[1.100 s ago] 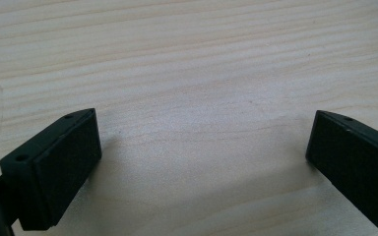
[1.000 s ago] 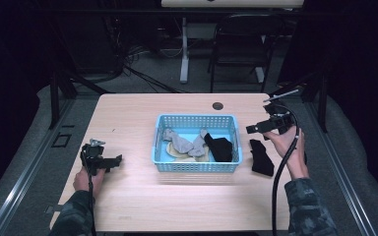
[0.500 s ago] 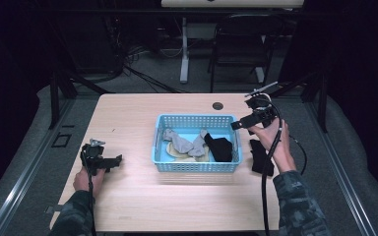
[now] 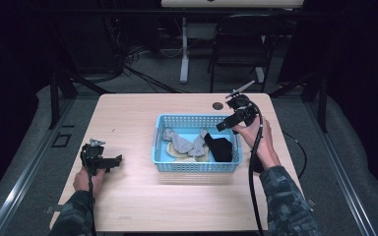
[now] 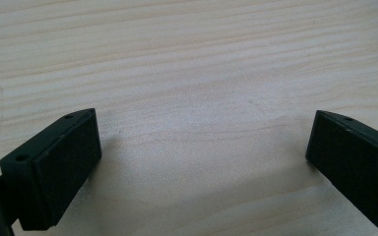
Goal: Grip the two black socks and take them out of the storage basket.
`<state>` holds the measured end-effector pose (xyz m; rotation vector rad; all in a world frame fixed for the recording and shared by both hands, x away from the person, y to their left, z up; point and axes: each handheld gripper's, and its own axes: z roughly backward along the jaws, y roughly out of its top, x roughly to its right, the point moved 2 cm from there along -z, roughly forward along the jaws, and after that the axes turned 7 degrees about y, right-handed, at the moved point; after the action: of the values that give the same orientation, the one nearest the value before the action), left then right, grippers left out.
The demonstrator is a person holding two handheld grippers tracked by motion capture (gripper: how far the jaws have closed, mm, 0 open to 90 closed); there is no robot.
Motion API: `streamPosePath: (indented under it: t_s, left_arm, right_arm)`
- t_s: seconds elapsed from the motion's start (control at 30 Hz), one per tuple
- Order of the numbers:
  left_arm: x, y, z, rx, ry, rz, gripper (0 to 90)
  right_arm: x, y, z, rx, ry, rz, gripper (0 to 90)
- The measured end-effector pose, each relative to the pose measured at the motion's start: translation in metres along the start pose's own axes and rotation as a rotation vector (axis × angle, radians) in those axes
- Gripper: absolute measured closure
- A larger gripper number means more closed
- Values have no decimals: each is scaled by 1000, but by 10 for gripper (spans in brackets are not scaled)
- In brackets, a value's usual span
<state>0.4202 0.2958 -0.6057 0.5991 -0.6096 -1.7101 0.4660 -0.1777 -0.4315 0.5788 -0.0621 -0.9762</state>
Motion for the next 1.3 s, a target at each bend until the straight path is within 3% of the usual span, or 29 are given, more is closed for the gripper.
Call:
streamPosePath:
  t_s: [0.27,0.63,0.7,0.97,1.0,1.3]
  left_arm:
    - [0,0,0,0,0,0,3]
    - [0,0,0,0,0,0,3]
    - [0,0,0,0,0,0,3]
    - [0,0,0,0,0,0,3]
    - [0,0,0,0,0,0,3]
    - [0,0,0,0,1,0,3]
  right_arm:
    - [-5,3,-28,-81,10,4,211]
    - [-8,-5,-69,-196,26,-12,197]
    - [-9,-7,-78,-187,25,-19,197]
    - [-9,-14,-96,-253,8,-10,219]
    - [-11,-16,-101,-234,1,-30,235]
    - [-7,-19,-113,-291,-31,-46,296]
